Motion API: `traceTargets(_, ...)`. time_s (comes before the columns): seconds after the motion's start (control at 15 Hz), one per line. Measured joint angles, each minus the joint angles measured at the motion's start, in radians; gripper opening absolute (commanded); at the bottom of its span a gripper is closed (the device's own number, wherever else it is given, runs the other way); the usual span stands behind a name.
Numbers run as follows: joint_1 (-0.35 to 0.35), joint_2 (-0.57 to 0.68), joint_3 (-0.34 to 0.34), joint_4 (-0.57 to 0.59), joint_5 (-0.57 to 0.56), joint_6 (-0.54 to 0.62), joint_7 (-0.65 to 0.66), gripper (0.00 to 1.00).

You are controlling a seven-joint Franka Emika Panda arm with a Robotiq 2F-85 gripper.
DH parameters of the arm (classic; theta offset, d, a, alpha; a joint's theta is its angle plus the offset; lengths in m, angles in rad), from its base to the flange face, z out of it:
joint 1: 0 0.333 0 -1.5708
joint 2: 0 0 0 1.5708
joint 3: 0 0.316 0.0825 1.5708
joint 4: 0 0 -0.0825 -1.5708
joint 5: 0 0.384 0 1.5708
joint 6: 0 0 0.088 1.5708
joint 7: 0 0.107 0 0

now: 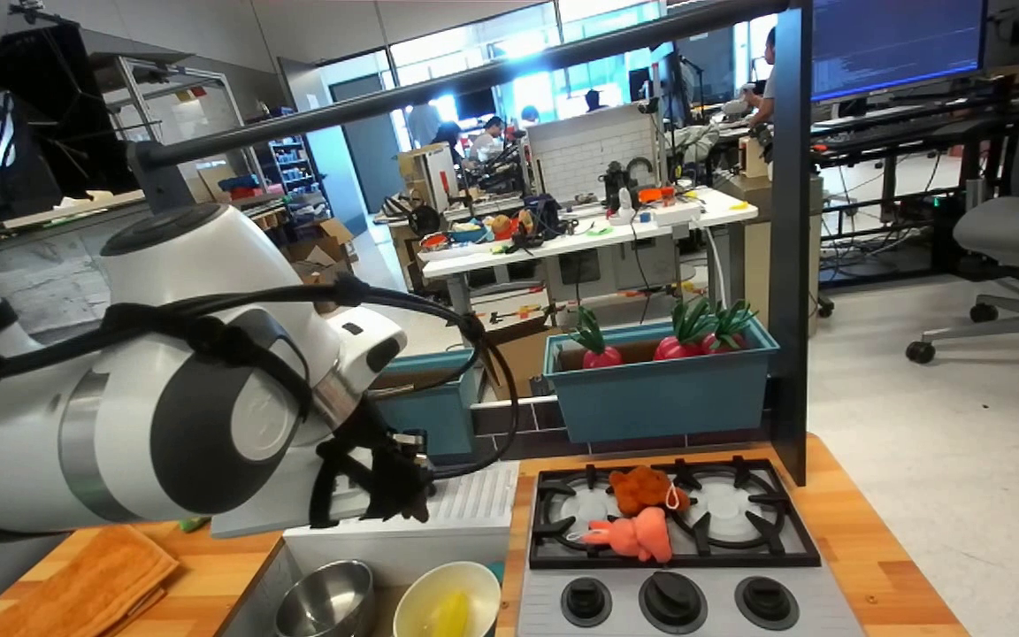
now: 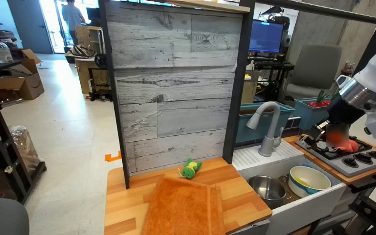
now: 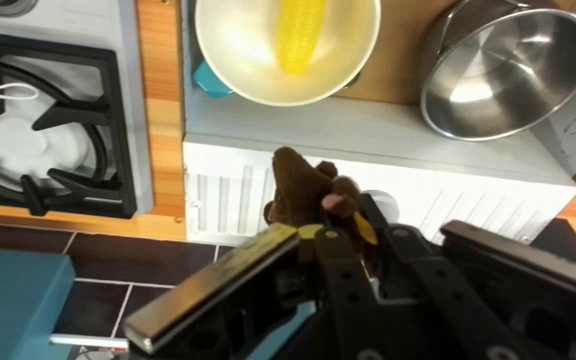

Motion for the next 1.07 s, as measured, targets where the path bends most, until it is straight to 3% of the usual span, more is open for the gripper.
traceTargets(0.4,0.071,0.046,-0.008,0.067,0.071,-0.164,-0.009,0.03)
traceTargets(0.47,0.077,0.052,-0.012,0.078,0.081,-0.192,-0.015,0.26)
traceTargets(0.53,0.081,0.057,-0.014,0.087,0.091,-0.216,-0.023,0.39)
traceTargets(0.6,0.083,0.061,-0.018,0.094,0.095,-0.234,-0.029,0.21)
traceTargets(0.8,0.084,0.064,-0.019,0.094,0.106,-0.236,-0.032,0.39)
traceTargets(0.87,0.084,0.065,-0.018,0.094,0.107,-0.236,-0.032,0.39)
traceTargets(0.93,0.084,0.065,-0.018,0.094,0.107,-0.236,-0.032,0.64)
traceTargets(1.07,0.084,0.066,-0.018,0.094,0.110,-0.236,-0.032,0.70)
